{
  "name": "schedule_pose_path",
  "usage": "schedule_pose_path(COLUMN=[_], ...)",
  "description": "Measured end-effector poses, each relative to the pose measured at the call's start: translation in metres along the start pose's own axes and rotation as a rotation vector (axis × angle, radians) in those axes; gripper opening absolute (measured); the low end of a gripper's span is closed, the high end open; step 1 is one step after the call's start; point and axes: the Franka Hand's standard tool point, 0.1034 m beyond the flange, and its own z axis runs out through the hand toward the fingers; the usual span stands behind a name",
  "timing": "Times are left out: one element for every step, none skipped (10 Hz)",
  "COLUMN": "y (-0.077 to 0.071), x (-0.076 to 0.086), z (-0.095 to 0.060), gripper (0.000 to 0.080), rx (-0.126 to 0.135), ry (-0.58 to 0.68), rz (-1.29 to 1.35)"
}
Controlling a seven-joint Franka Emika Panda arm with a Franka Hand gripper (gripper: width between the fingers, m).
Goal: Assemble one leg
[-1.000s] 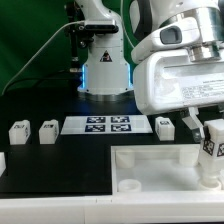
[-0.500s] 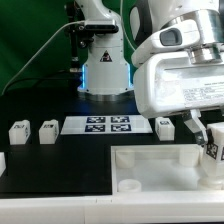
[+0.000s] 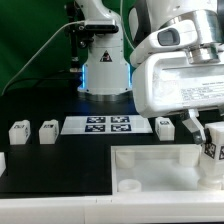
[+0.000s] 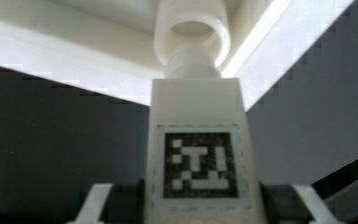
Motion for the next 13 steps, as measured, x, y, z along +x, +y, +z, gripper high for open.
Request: schedule_pose_path(y=[0.000, 0.000, 0.000, 0.000, 0.000, 0.000, 0.000, 0.000, 0.000, -0.001, -0.002, -0.002, -0.001], x=[0.000, -0.001, -0.001, -0.002, -0.003, -0.007, -0.010, -0.011, -0.011, -0.013, -0.015, -0.016, -0.013], z=[0.000, 0.000, -0.001, -0.001, -0.002, -0.001, -0.001, -0.001, -0.001, 0.001, 0.005, 0.009, 0.011], gripper=[0.0294, 0.0294, 0.0294, 0.0294, 0.0294, 0.0294, 0.0294, 0.0294, 0.0294, 0.0294, 0.0294, 0.0294, 0.0294], rx=[-0.001, -0.002, -0.003, -0.003, -0.004, -0.004, -0.002, -0.003, -0.004, -0.003, 0.000, 0.000, -0.005], ry=[0.002, 0.006, 0.008, 0.009, 0.009, 0.005, -0.001, 0.001, 0.006, 0.004, -0.001, 0.002, 0.023], rz=[0.000, -0.001, -0.001, -0.001, -0.003, -0.005, -0.006, -0.007, -0.007, -0.007, -0.006, -0.003, -0.001])
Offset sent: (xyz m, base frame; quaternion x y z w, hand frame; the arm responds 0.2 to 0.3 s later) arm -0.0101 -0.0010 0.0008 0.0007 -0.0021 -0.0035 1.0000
